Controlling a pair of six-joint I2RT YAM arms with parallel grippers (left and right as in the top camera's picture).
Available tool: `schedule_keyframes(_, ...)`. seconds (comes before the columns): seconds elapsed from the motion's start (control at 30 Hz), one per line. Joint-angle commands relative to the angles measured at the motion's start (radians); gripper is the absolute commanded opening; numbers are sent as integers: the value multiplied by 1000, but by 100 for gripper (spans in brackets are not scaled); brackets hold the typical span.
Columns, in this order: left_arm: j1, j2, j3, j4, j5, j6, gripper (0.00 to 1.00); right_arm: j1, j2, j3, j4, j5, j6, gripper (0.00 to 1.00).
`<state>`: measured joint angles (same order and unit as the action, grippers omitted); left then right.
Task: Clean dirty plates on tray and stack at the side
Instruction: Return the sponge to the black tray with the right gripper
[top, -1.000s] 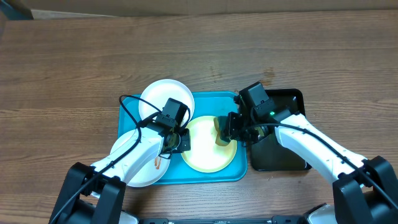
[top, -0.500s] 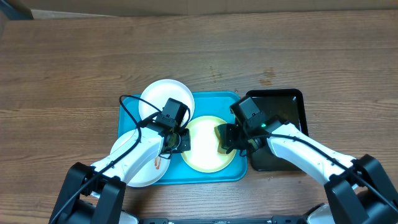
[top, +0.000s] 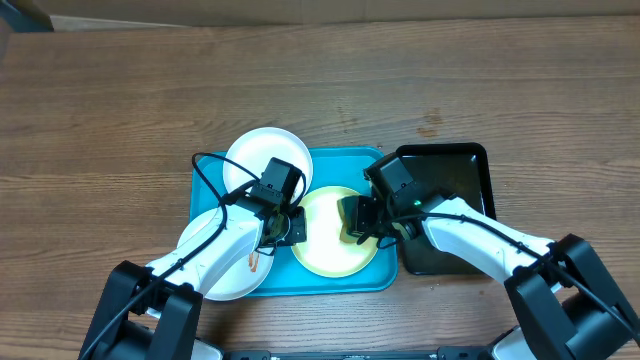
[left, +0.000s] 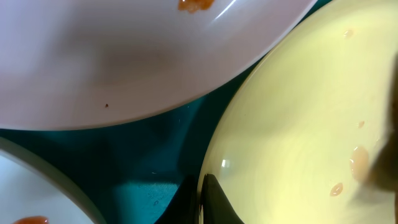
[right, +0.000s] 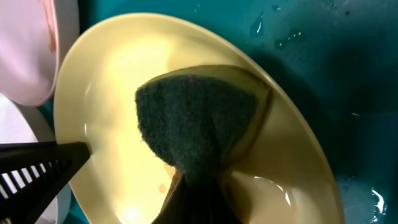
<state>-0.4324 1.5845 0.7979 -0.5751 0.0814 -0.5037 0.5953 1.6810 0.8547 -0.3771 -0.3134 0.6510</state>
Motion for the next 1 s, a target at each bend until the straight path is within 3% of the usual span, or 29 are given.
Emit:
schedule_keyframes(0.0, -6, 13, -12, 1, -3, -17, 4, 16, 18, -5, 2, -26, 8, 4)
schedule_keyframes(0.23, -6, 13, -12, 1, -3, -17, 4, 79, 27, -5, 13, -33, 8, 4)
schedule_keyframes(0.37, -6, 13, -12, 0, -3, -17, 4, 79, 25, 1, 11, -149, -6, 4)
schedule_keyframes(0.7, -6, 13, -12, 0, -3, -17, 4, -165, -134, 113, -21, -537, -166, 4)
schedule_keyframes(0.87, -6, 12, -6, 0, -3, -17, 4, -311, -234, 129, -186, -420, -217, 4)
schedule_keyframes(0.97, -6, 12, 5, -5, -2, -17, 4, -397, -254, 129, -323, -191, -245, 4)
